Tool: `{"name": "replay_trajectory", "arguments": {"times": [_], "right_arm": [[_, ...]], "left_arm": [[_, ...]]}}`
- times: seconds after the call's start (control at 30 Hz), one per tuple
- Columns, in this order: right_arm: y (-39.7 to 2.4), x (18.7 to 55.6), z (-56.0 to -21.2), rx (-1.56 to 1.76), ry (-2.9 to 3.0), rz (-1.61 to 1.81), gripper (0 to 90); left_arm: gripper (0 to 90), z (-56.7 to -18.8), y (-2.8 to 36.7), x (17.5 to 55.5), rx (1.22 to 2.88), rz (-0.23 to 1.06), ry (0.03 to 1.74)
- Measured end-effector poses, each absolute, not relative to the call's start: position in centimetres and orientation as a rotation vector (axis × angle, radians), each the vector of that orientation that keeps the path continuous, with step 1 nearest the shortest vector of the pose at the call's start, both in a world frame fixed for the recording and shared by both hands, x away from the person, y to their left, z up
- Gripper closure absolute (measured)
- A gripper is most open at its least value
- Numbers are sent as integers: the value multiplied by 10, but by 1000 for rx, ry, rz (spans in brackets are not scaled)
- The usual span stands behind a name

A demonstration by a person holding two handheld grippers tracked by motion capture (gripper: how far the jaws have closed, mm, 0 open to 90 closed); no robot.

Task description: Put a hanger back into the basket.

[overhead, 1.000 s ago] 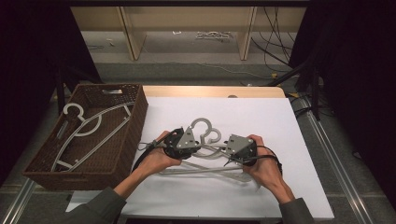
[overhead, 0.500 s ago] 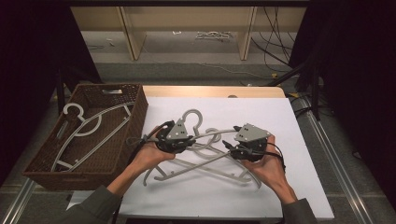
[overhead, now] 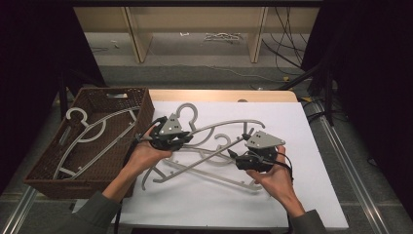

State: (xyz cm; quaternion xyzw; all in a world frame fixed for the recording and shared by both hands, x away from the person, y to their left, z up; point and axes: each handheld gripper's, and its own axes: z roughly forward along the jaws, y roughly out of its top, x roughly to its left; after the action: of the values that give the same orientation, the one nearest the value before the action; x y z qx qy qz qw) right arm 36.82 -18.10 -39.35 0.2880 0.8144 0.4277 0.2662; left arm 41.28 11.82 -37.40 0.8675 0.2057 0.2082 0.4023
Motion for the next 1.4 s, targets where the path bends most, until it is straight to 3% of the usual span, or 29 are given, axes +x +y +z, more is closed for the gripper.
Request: {"name": "replay_trajectory", "arguments": {"times": [0.7, 1.1, 1.4], "right_arm": [[-186, 369, -411, 850, 2230, 1136, 304], [-186, 370, -413, 836, 2228, 1136, 300], [-188, 371, -414, 842, 2239, 1122, 300]], "left_arm": [[818, -350, 159, 415, 2081, 522, 687], [818, -309, 160, 409, 2099, 601, 636], [819, -287, 189, 416, 2105, 699, 667]]}}
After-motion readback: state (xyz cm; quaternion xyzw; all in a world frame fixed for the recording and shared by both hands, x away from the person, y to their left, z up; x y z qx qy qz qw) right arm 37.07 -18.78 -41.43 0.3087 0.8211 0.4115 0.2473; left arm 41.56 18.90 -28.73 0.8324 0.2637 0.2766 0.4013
